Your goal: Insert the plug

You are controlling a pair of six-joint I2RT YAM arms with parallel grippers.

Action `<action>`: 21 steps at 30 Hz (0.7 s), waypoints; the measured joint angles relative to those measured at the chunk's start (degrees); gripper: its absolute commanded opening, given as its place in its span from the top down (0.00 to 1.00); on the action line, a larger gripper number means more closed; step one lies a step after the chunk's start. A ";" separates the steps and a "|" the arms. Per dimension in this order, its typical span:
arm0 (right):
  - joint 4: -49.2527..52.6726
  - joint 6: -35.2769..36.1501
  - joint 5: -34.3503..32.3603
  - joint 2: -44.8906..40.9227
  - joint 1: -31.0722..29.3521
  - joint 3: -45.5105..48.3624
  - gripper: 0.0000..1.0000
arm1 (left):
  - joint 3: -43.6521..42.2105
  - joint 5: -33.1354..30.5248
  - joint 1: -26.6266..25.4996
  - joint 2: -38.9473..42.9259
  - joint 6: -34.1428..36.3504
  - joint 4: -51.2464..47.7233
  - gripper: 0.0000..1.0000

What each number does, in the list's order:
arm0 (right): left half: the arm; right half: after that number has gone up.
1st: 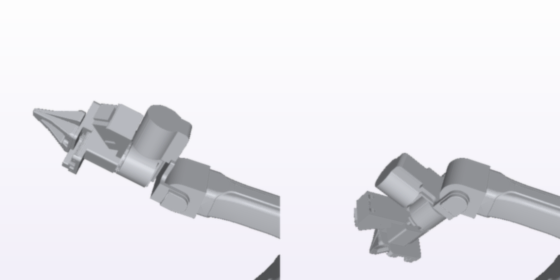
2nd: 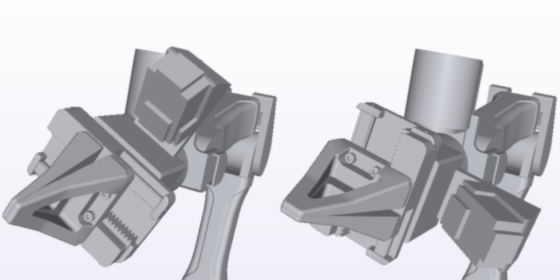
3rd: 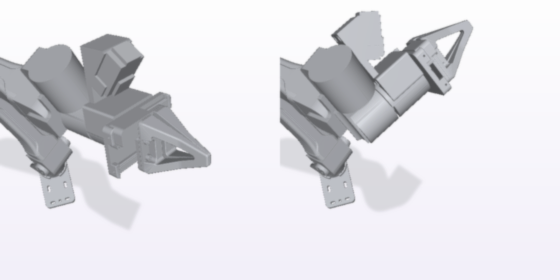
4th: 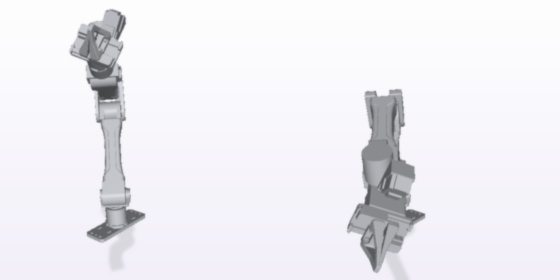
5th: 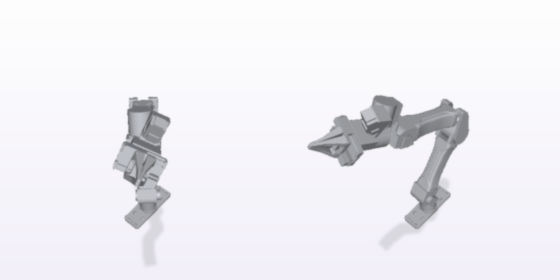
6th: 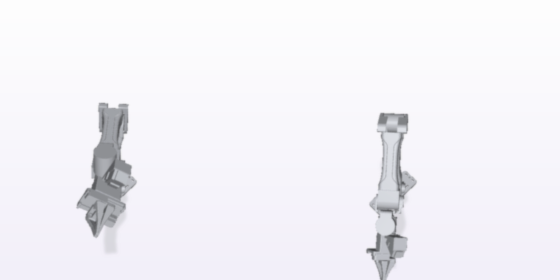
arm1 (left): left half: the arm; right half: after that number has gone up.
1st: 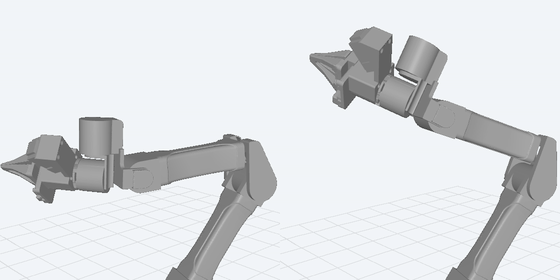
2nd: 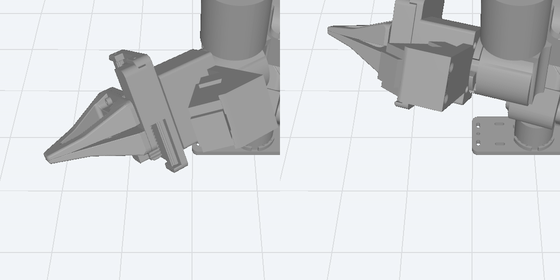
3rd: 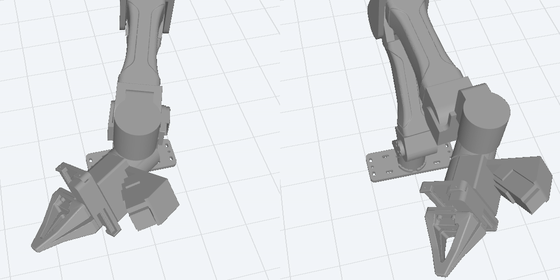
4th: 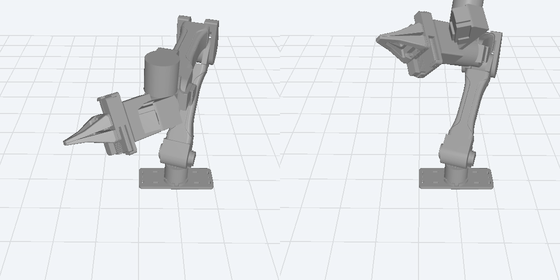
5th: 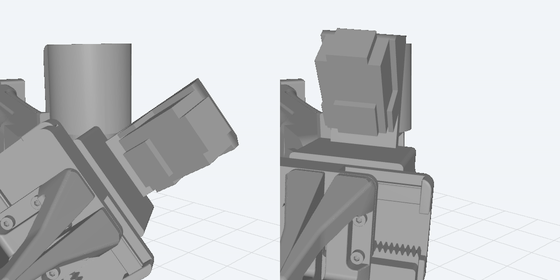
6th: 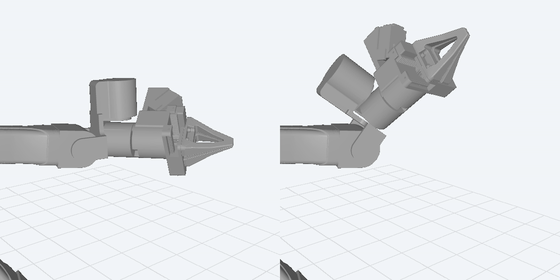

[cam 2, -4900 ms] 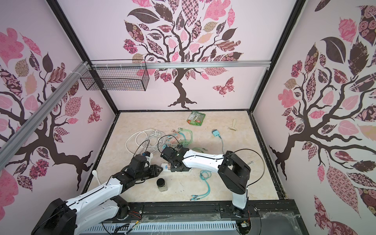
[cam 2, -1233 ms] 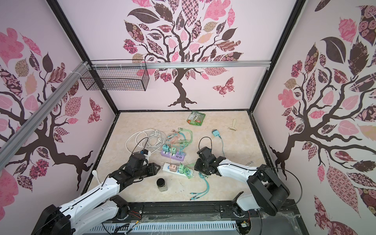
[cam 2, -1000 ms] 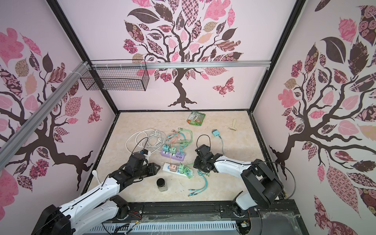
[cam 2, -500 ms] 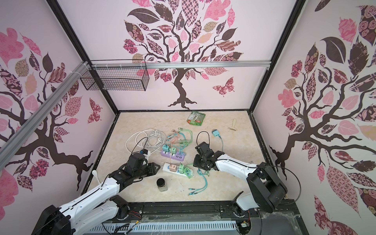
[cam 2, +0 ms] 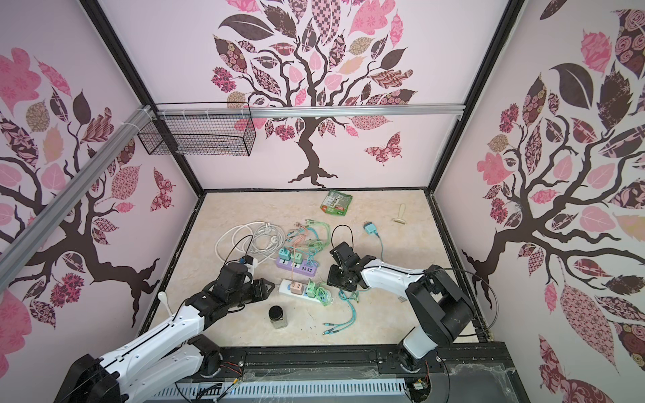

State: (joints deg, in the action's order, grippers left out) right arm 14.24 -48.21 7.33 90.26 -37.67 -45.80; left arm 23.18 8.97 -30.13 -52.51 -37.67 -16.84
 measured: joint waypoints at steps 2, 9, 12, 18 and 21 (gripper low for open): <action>-0.79 -0.07 0.00 0.92 0.00 -0.24 0.48 | 0.00 -0.17 0.04 0.52 0.07 -0.42 0.63; -2.47 -0.39 -1.62 2.62 0.26 -1.49 0.48 | 0.00 -0.76 0.15 1.01 0.48 -2.27 0.63; -2.51 0.13 -2.21 4.20 1.20 -3.26 0.48 | 0.00 -0.90 0.24 1.36 0.61 -2.80 0.63; -2.80 2.71 -2.64 8.92 4.52 -8.44 0.49 | 0.02 -1.09 0.26 2.29 0.63 -3.45 0.63; -3.19 4.26 -1.97 11.78 6.84 -11.58 0.51 | 0.02 -1.27 0.28 3.26 0.63 -4.28 0.63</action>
State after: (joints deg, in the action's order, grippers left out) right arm 11.05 -43.94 5.37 102.04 -30.83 -57.39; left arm 23.20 7.70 -29.85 -49.25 -37.04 -21.12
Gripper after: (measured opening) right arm 0.500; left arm 0.374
